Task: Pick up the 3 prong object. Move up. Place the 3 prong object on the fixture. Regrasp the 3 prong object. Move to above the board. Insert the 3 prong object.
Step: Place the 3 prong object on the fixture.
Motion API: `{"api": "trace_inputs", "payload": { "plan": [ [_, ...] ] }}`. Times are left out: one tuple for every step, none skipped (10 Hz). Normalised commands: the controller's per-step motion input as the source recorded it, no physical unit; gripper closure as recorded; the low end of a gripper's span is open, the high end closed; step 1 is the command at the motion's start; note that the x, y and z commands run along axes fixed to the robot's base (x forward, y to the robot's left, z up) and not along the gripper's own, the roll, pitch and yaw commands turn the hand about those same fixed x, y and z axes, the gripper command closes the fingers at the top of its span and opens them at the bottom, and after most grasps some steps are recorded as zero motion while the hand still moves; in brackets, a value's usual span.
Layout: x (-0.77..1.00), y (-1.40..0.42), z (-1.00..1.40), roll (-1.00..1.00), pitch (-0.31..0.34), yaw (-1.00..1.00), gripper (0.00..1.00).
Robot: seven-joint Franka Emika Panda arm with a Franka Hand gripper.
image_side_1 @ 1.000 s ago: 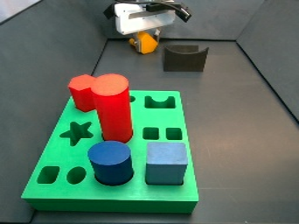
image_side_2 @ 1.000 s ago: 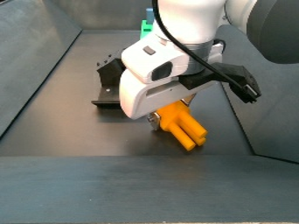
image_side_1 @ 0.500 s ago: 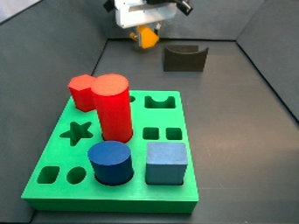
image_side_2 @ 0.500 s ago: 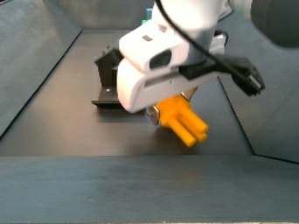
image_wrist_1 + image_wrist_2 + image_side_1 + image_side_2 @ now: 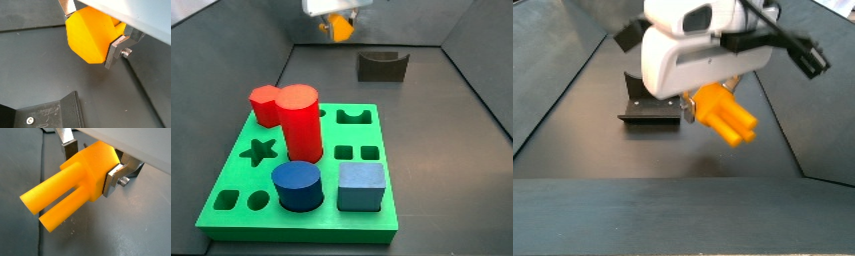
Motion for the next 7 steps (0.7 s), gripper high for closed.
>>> {"api": "trace_inputs", "payload": {
  "plan": [
    [-0.01, 0.0, 1.0, -0.06, 0.008, 0.0, 1.0],
    [-0.02, 0.0, 1.0, -0.07, 0.009, 0.0, 1.0],
    [-0.02, 0.0, 1.0, -0.1, 0.008, 0.0, 1.0],
    [-0.03, 0.0, 1.0, -0.11, 0.003, -0.01, 1.0],
    [-0.04, 0.0, 1.0, -0.13, 0.002, -0.02, 1.0],
    [-0.04, 0.0, 0.92, -0.14, 0.002, -0.03, 1.0],
    [-0.03, 0.0, 0.75, -0.14, 0.003, -0.03, 1.0]
  ]
}}
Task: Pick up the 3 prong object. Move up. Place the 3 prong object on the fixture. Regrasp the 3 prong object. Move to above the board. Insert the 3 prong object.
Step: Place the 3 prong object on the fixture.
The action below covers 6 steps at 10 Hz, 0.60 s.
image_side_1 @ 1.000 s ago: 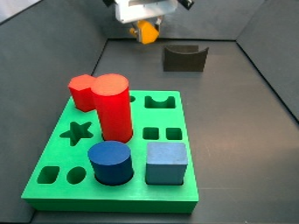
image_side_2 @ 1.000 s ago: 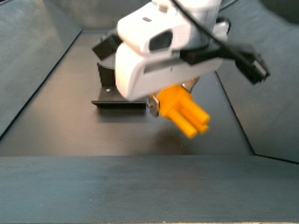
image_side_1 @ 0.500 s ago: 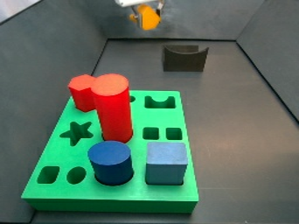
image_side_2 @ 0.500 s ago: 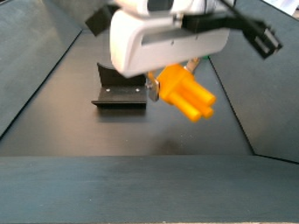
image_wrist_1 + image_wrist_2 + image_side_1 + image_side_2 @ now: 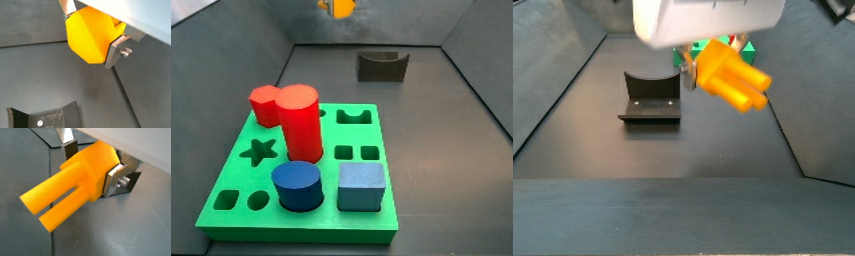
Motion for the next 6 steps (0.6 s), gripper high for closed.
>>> {"api": "trace_inputs", "payload": {
  "plan": [
    [-0.03, 0.0, 0.62, -0.15, 0.006, -0.03, 1.0],
    [-0.02, 0.0, 0.44, -0.14, 0.016, -0.03, 1.0],
    [-0.01, 0.0, 0.3, -0.13, 0.026, -0.03, 1.0],
    [0.95, -1.0, 0.0, -0.14, 0.111, -1.0, 1.0],
    [0.96, -1.0, -0.04, -0.14, 0.112, -1.0, 1.0],
    [1.0, -0.95, -0.04, -0.14, 0.14, -1.0, 1.0]
  ]
}}
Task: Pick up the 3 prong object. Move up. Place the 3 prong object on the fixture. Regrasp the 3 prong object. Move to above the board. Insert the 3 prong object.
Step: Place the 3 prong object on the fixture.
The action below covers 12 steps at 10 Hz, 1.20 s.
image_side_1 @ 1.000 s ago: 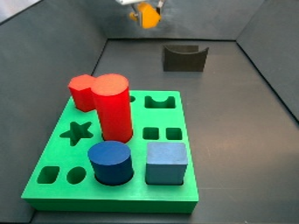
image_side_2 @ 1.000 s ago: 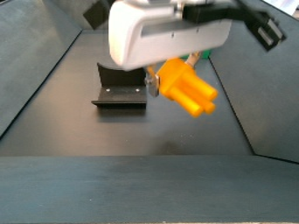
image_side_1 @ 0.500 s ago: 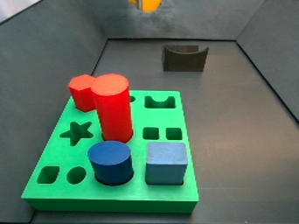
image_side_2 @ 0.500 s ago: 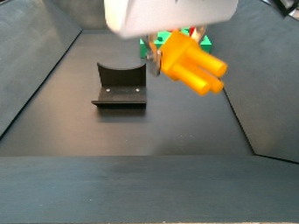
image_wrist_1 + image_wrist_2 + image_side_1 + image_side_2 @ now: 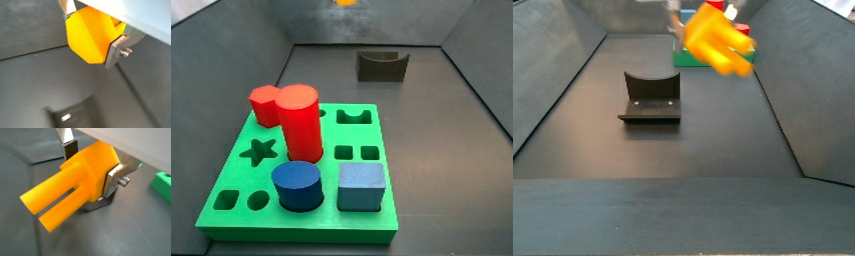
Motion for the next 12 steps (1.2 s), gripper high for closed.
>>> {"api": "trace_inputs", "payload": {
  "plan": [
    [1.0, -0.84, -0.03, -0.14, 0.167, -1.0, 1.0],
    [1.0, -0.67, -0.02, -0.13, 0.214, -1.0, 1.0],
    [1.0, -0.53, -0.02, -0.12, 0.246, -0.91, 1.0],
    [1.0, -0.44, -0.02, -0.08, 0.219, -0.67, 1.0],
    [1.0, -0.35, -0.01, -0.04, 0.186, -0.45, 1.0],
    [1.0, -0.28, -0.02, -0.01, 0.162, -0.29, 1.0],
    [1.0, -0.21, -0.01, 0.01, 0.144, -0.16, 1.0],
    [1.0, -0.16, -0.01, 0.02, 0.141, -0.11, 1.0],
    [1.0, -0.12, -0.01, 0.03, 0.147, -0.07, 1.0],
    [1.0, -0.08, -0.01, 0.05, 0.155, -0.04, 1.0],
    [0.99, -0.06, -0.01, 0.06, 0.159, -0.03, 1.0],
    [0.96, -0.04, -0.01, 0.07, 0.166, -0.02, 1.0]
  ]
}}
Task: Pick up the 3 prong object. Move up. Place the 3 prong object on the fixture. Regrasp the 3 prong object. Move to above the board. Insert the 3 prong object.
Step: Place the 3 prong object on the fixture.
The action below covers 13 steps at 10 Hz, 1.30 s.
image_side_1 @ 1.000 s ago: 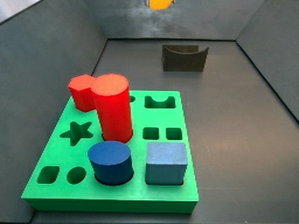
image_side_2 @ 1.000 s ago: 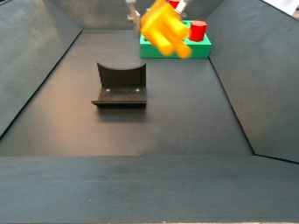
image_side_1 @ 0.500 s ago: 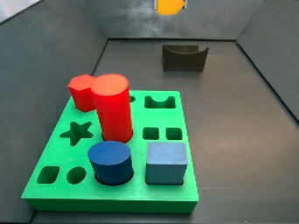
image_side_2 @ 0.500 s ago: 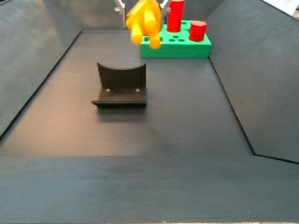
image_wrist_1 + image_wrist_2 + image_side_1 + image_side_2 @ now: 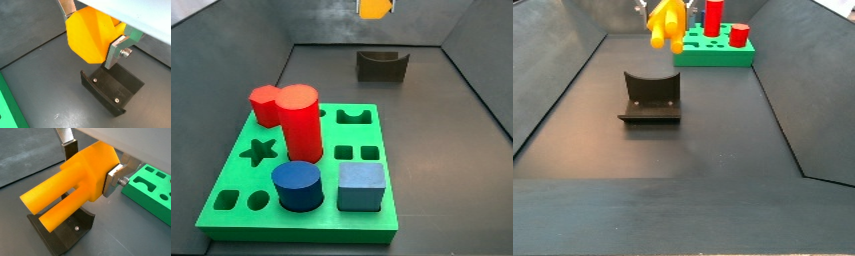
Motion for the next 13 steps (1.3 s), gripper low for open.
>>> {"api": "trace_inputs", "payload": {
  "plan": [
    [0.53, 0.4, 0.11, -1.0, -0.042, -0.1, 1.0],
    [0.49, 0.39, 0.1, -1.0, -0.038, -0.1, 1.0],
    [0.4, 0.31, 0.07, -1.0, -0.023, -0.1, 1.0],
    [0.26, 0.14, 0.04, -1.0, 0.002, -0.1, 1.0],
    [0.14, 0.08, 0.03, -1.0, 0.021, -0.1, 1.0],
    [0.01, 0.05, 0.02, -1.0, 0.031, -0.11, 1.0],
    [-0.02, 0.04, 0.02, -1.0, 0.014, -0.11, 1.0],
    [-0.01, 0.04, 0.02, -0.91, -0.005, -0.12, 1.0],
    [0.02, 0.04, 0.01, -0.72, 0.001, -0.11, 1.0],
    [0.05, 0.04, -0.01, -0.47, 0.013, -0.08, 1.0],
    [0.06, 0.03, -0.01, -0.3, 0.023, -0.07, 1.0],
    [0.12, 0.13, -1.0, -1.0, 0.171, -0.04, 1.0],
    [0.12, 0.13, -1.0, -1.0, 0.163, -0.05, 1.0]
  ]
}}
